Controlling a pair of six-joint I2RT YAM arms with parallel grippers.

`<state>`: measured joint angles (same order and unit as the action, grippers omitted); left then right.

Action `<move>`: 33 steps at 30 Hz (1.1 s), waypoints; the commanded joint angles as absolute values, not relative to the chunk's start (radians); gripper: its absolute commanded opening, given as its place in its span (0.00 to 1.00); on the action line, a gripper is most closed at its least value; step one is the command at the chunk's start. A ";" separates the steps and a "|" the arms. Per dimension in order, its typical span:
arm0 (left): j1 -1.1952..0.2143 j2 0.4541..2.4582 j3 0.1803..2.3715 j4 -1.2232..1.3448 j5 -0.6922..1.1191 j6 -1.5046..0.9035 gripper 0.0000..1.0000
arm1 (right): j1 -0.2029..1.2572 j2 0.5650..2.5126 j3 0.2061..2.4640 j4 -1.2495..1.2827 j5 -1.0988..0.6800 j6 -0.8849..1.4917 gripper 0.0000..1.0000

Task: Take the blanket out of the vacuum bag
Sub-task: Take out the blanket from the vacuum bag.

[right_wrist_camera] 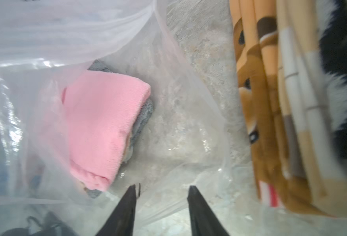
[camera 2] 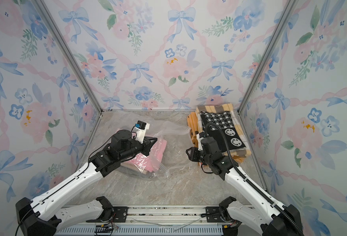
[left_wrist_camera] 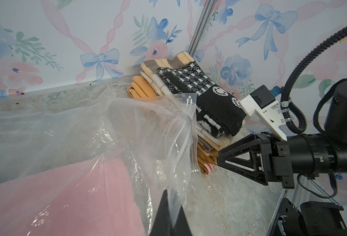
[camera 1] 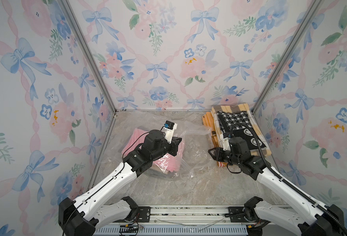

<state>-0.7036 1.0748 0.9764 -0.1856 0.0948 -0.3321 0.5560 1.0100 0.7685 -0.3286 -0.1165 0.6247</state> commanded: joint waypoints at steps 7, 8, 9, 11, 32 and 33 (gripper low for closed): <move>-0.715 1.023 0.976 -0.200 0.072 -0.273 0.00 | 0.694 1.044 0.712 -0.083 -0.102 0.767 0.89; -0.715 1.022 0.973 -0.202 0.069 -0.272 0.00 | 0.708 1.050 0.709 -0.057 -0.104 0.780 0.92; -0.716 1.021 0.973 -0.204 0.072 -0.270 0.00 | 0.720 1.056 0.703 -0.029 -0.106 0.793 0.95; -0.716 1.019 0.971 -0.205 0.084 -0.265 0.00 | 0.741 1.078 0.692 0.019 -0.124 0.821 0.96; -0.721 0.968 0.917 -0.248 0.059 -0.292 0.00 | 0.817 1.650 0.796 0.478 -0.263 1.074 0.86; -0.723 0.973 0.918 -0.248 0.056 -0.298 0.00 | 0.822 1.692 0.804 0.492 -0.272 1.082 0.85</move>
<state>-0.7143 0.9806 0.9302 -0.2367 0.0711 -0.2745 0.8013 1.6405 0.7681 0.3729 -0.2287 1.0214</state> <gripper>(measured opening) 0.048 0.858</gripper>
